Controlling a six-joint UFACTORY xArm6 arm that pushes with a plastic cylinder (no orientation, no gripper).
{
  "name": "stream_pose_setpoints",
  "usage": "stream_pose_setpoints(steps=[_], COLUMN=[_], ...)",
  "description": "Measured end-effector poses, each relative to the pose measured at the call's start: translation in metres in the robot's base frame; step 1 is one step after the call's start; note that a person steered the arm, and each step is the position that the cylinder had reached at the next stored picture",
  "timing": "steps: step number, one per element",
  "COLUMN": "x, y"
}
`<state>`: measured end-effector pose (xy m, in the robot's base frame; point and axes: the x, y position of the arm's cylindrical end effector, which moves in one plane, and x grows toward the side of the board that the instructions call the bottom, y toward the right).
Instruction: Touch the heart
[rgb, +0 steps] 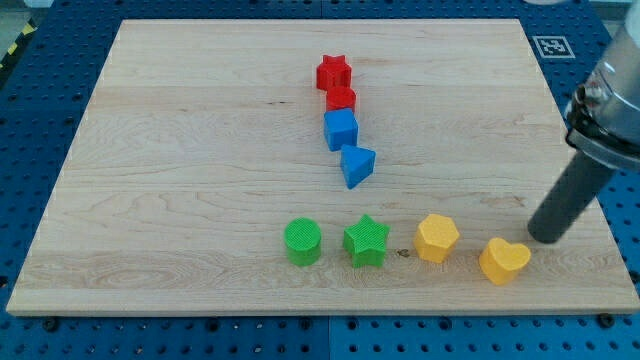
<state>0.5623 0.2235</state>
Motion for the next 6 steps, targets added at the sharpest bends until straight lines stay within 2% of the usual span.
stream_pose_setpoints(steps=[1,2,4,5,6], x=[0.038,0.045,0.003,0.001,-0.035], y=[0.011,0.016,-0.024,-0.025,-0.042])
